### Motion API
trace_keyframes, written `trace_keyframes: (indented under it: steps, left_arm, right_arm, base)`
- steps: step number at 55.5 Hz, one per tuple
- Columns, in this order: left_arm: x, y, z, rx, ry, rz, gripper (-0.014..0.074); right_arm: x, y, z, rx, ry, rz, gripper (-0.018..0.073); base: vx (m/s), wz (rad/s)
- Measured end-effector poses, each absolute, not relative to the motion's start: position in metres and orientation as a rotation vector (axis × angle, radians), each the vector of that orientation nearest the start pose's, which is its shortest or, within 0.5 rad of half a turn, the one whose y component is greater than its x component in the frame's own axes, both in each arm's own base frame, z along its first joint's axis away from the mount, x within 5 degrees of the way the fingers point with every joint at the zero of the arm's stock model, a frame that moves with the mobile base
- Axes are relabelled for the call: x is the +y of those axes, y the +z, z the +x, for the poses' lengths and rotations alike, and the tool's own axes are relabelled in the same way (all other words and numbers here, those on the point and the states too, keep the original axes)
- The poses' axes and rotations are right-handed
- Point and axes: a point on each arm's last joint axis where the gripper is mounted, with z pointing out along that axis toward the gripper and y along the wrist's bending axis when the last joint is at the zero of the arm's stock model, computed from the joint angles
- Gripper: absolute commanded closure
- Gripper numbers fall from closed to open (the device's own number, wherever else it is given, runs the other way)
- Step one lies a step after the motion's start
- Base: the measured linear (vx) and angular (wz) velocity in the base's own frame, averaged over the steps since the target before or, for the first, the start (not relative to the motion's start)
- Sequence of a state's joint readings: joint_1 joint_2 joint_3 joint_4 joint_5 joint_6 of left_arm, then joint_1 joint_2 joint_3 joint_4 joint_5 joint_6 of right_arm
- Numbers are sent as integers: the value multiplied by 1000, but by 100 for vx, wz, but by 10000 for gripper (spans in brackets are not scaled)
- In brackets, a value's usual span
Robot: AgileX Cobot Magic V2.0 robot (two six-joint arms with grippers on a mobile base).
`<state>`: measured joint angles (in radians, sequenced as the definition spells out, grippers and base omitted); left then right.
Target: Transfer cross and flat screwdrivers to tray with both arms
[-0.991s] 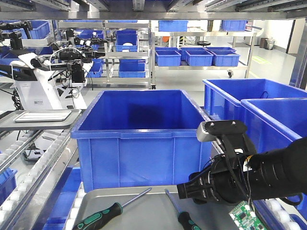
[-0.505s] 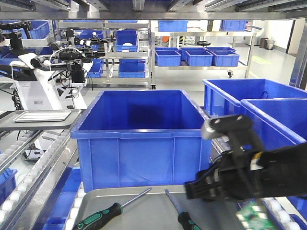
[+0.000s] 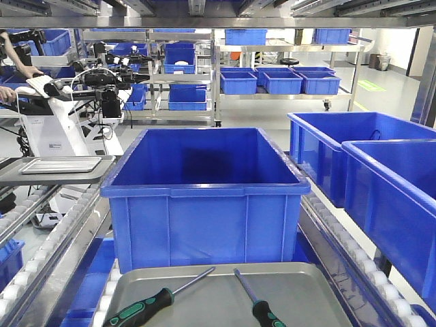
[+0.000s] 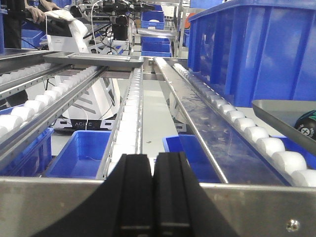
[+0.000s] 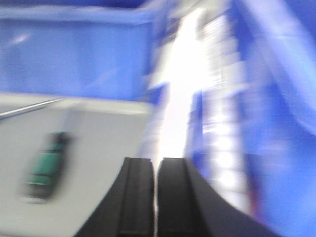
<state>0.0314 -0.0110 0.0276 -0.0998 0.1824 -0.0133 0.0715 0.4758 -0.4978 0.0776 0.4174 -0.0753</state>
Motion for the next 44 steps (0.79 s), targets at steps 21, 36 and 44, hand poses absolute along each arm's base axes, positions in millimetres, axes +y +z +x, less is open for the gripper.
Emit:
trace_keyframes:
  steps: [21,36,44]
  left_arm:
    - [0,188,56,1679,-75,-107,602]
    - [0,188,56,1678,-75,-107,603]
    - [0,188,56,1678,-75,-107,602]
  right_arm:
    - [-3,202,57,1756,-91,-2,567]
    - [-1,183,56,1731,-26,-5,567]
    - [1,185,56,1713,-14,-59,567]
  base:
    - [0,0]
    - [0,0]
    - [0,0]
